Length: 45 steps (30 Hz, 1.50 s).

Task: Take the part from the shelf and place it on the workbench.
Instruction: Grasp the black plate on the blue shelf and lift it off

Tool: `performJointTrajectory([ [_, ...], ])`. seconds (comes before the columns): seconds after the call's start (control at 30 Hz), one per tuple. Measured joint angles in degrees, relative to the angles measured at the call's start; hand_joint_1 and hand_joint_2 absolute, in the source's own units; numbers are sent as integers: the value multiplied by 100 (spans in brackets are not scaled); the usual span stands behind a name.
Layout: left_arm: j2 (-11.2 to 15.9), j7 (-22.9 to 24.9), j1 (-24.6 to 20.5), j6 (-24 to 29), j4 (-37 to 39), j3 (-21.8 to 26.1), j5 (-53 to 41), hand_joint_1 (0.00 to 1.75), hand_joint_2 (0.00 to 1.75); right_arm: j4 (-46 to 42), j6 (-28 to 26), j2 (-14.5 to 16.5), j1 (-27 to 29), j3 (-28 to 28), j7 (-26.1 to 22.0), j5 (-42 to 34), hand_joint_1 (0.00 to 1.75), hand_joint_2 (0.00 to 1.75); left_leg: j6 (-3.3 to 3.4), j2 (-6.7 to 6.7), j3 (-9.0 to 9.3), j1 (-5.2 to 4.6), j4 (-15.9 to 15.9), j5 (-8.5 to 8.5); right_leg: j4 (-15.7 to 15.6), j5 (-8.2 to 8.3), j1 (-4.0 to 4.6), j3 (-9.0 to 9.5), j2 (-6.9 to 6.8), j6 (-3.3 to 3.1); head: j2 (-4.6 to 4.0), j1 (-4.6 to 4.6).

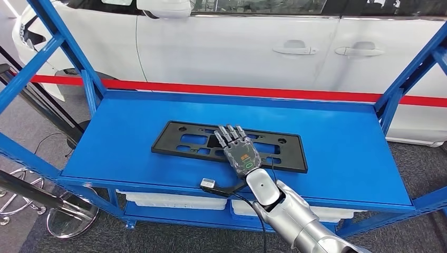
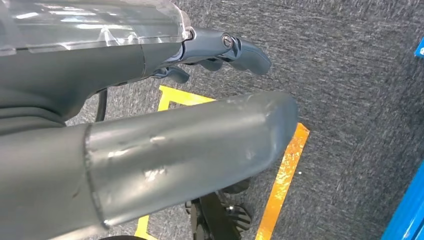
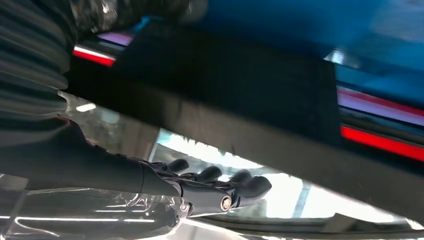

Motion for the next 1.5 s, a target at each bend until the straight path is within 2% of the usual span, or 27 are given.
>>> performJointTrajectory([
  [0.03, 0, -12, 0, -7, 0, 1, -8, 0, 0, 44, 25, -3, 7, -36, 50, 54, 171, 175, 2, 1, 116, 3, -238, 169, 13, -6, -1, 0, 2, 6, 0, 0],
  [0.1, 4, -54, -7, -32, -1, 2, -20, 0, 0, 113, 99, -8, 12, -120, 136, 118, 173, 175, 26, 0, 507, -2, -1024, 512, 48, -30, 8, -2, 7, 37, 0, 0],
  [0.17, 8, -105, -11, -70, -1, 3, -23, 0, 0, 165, 179, -17, 15, -210, 194, 134, 173, 175, 82, -7, 730, -23, -1488, 628, 73, -40, 29, -17, 15, 89, 0, 1],
  [0.27, 8, -198, 0, -148, -1, 7, -30, 0, 0, 226, 252, -42, 40, -320, 218, 139, 175, 175, 182, -6, 740, -25, -1554, 654, 74, -28, 31, -26, 22, 173, 0, 1],
  [0.3, 9, -239, -2, -179, -1, 8, -33, 0, 0, 244, 267, -54, 48, -353, 218, 139, 175, 175, 223, 0, 740, -14, -1572, 676, 146, -90, 25, -56, 21, 202, 0, 1],
  [0.37, 9, -303, -7, -225, -1, 9, -37, 0, 0, 281, 294, -79, 63, -403, 212, 139, 175, 175, 290, 20, 729, 4, -1600, 710, 611, -396, 3, -263, 17, 253, 0, 1],
  [0.43, 10, -328, -4, -244, -1, 9, -38, 0, 0, 314, 309, -101, 82, -428, 207, 139, 175, 175, 314, 31, 707, -1, -1598, 716, 1356, -755, -13, -608, 15, 290, 0, 1],
  [0.47, 10, -331, -1, -247, -1, 10, -39, 0, 0, 327, 313, -109, 91, -433, 204, 139, 174, 175, 314, 33, 703, -2, -1596, 716, 1606, -821, -21, -722, 14, 302, 0, 1],
  [0.5, 10, -332, 0, -249, -1, 10, -39, 0, 0, 336, 314, -113, 94, -437, 202, 139, 174, 175, 312, 32, 705, -2, -1594, 715, 1657, -776, -29, -741, 13, 306, 0, 2],
  [0.53, 9, -338, 0, -251, -1, 11, -40, 0, 0, 342, 316, -115, 94, -439, 194, 139, 174, 175, 308, 29, 716, -2, -1592, 713, 1473, -623, -36, -642, 11, 301, 0, 2],
  [0.6, 8, -383, -2, -276, -1, 13, -40, 0, 0, 347, 321, -115, 87, -454, 163, 138, 175, 175, 291, 15, 747, -5, -1591, 701, 696, -237, -40, -246, 7, 259, 0, 2],
  [0.63, 8, -419, -5, -301, -1, 13, -40, 0, 0, 348, 324, -115, 83, -465, 144, 138, 175, 175, 272, 4, 752, -14, -1581, 692, 351, -122, -30, -78, 5, 235, 0, 2],
  [0.7, 8, -485, -7, -351, 1, 15, -40, 0, 0, 351, 326, -115, 71, -487, 116, 137, 175, 175, 212, -14, 748, -27, -1578, 687, 62, -85, -1, 47, 7, 199, -1, 1],
  [0.77, 9, -539, -6, -393, 1, 18, -41, 0, 87, 351, 323, -115, 60, -504, 100, 134, 175, 175, 135, -20, 752, -21, -1595, 687, 24, -68, 4, 60, 10, 153, -1, 1],
  [0.83, 9, -610, -8, -452, 1, 20, -62, 0, 175, 351, 310, -115, 54, -516, 62, 125, 175, 175, 80, -19, 708, -8, -1464, 568, -43, -33, -23, 98, -4, 79, 0, 1],
  [0.87, 9, -638, -9, -474, 1, 20, -85, 0, 175, 351, 290, -116, 56, -524, 30, 115, 175, 175, 61, -18, 606, -1, -1227, 418, -70, -18, -38, 112, -16, 50, 0, 0],
  [0.93, 12, -645, 4, -493, 1, 20, -137, 0, 175, 350, 217, -120, 70, -553, -45, 84, 175, 175, 29, -16, 285, 8, -504, 56, -74, -16, -32, 111, -30, 22, 0, 0],
  [0.97, 14, -617, 16, -497, 1, 20, -155, 0, 175, 348, 165, -123, 83, -573, -88, 52, 175, 175, 11, -15, 135, 13, -177, -56, -70, -17, -29, 107, -31, 20, 0, 0],
  [1.0, 18, -580, 27, -501, 1, 20, -167, 0, 175, 338, 115, -125, 95, -598, -127, 14, 175, 175, -3, -13, 72, 19, -38, -57, -63, -19, -28, 106, -30, 21, 0, 0],
  [1.03, 21, -537, 34, -504, 1, 20, -171, 0, 175, 322, 70, -128, 106, -625, -163, -27, 175, 175, -14, -11, 106, 27, -109, 47, -50, -24, -30, 104, -26, 27, 0, 0],
  [1.1, 33, -432, 31, -504, 1, 20, -175, 0, 175, 256, 1, -140, 135, -681, -233, -114, 175, 175, -31, -8, 437, 54, -797, 417, 1, -51, -41, 97, -17, 65, 0, 0],
  [1.17, 40, -316, 23, -487, 2, 28, -161, 0, 175, 119, -88, -167, 194, -745, -361, -295, 175, 175, -7, -18, 712, 49, -1377, 596, 69, -83, -23, 56, 2, 127, 0, 1],
  [1.23, 40, -222, 34, -462, 3, 57, -102, 0, 175, -129, -237, -210, 307, -833, -681, -760, 175, 175, 59, -28, 740, 26, -1479, 589, 93, -77, 3, 15, 21, 185, 0, 1],
  [1.33, 41, -205, 46, -556, 3, 181, 121, 0, 175, -811, -390, -328, 537, -1017, -1730, -2298, 175, 175, 183, -10, 733, 40, -1503, 628, 179, -152, -16, -23, 30, 268, 0, 1],
  [1.4, 43, -385, 39, -631, 3, 300, 257, 0, 175, -1496, -379, -460, 764, -1183, -2755, -3768, 175, 175, 256, 5, 739, 52, -1520, 638, 678, -467, -28, -234, 21, 313, 0, 1],
  [1.47, 45, -620, 42, -572, 3, 376, 285, 0, 175, -2330, -259, -618, 1137, -1367, -3663, -5118, 175, 175, 290, -2, 739, 41, -1520, 629, 1424, -809, -33, -580, 17, 333, 0, 2],
  [1.5, 45, -723, 46, -529, 3, 396, 277, 0, 175, -2749, -168, -687, 1360, -1448, -3961, -5593, 175, 175, 296, -10, 740, 34, -1520, 624, 1649, -860, -36, -693, 17, 332, 0, 1],
])
